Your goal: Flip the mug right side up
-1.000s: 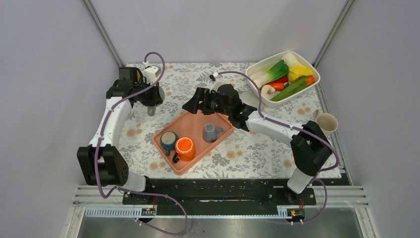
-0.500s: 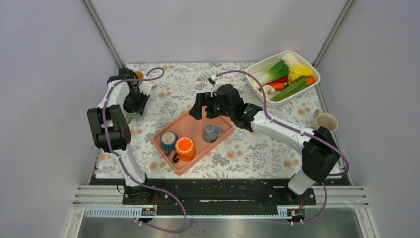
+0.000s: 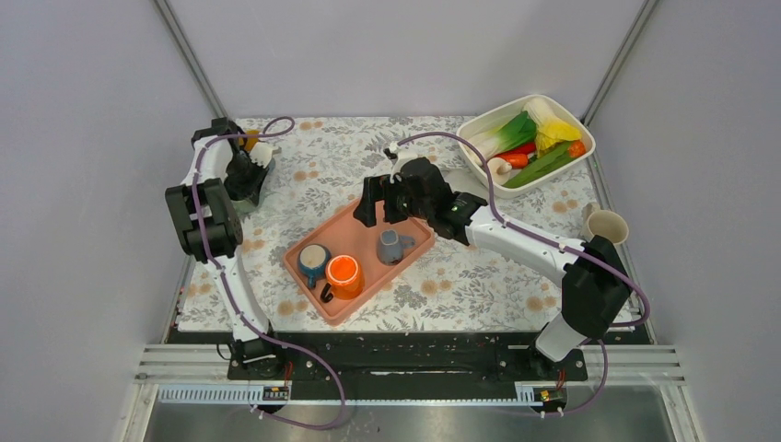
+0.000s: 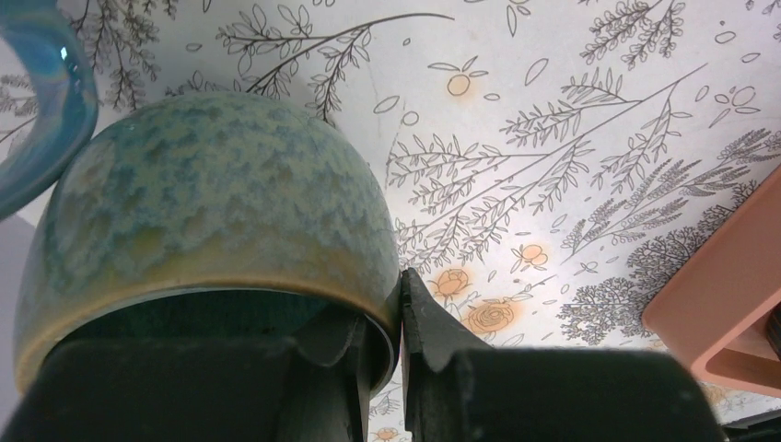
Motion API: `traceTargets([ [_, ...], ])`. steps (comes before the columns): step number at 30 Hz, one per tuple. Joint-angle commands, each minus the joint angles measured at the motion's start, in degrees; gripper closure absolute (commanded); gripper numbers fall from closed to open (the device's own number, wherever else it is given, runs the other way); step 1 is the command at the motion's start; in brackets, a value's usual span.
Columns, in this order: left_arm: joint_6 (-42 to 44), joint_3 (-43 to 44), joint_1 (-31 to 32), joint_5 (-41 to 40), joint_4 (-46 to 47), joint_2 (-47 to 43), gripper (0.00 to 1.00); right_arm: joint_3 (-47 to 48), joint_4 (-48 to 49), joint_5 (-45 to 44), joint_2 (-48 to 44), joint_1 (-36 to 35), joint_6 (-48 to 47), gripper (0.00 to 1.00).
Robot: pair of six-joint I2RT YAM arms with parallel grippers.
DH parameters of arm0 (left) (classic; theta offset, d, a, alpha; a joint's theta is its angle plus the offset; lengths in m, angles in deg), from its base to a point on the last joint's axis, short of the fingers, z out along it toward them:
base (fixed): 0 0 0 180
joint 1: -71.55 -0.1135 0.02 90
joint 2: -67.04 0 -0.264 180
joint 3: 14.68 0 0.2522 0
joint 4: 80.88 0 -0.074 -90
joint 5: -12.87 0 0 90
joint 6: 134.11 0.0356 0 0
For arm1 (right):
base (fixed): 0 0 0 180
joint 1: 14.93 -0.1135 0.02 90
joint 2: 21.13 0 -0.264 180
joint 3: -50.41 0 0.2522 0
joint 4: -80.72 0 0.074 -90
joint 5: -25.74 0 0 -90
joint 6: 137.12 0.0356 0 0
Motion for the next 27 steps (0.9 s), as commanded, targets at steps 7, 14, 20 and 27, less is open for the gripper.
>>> traceTargets([
  [7, 5.0, 8.4, -1.6, 1.6, -8.7, 1.8, 0.94, 3.4, -0.9, -2.3, -1.7, -0.7, -1.8, 0.01],
  [14, 5.3, 6.7, -1.6, 3.5, -8.4, -0.8, 0.43, 3.8, -2.2, -2.5, -2.0, -0.9, -2.4, 0.01],
  [20, 4.1, 1.6, -1.4, 8.1, -9.0, -11.3, 0.26, 2.4, -3.2, -3.0, -3.6, -1.1, -3.4, 0.01],
  [27, -0.6, -18.4, 0.2, 17.4, -7.5, -35.2, 0.28, -2.0, -3.5, -6.3, -7.6, -1.1, -3.5, 0.01],
])
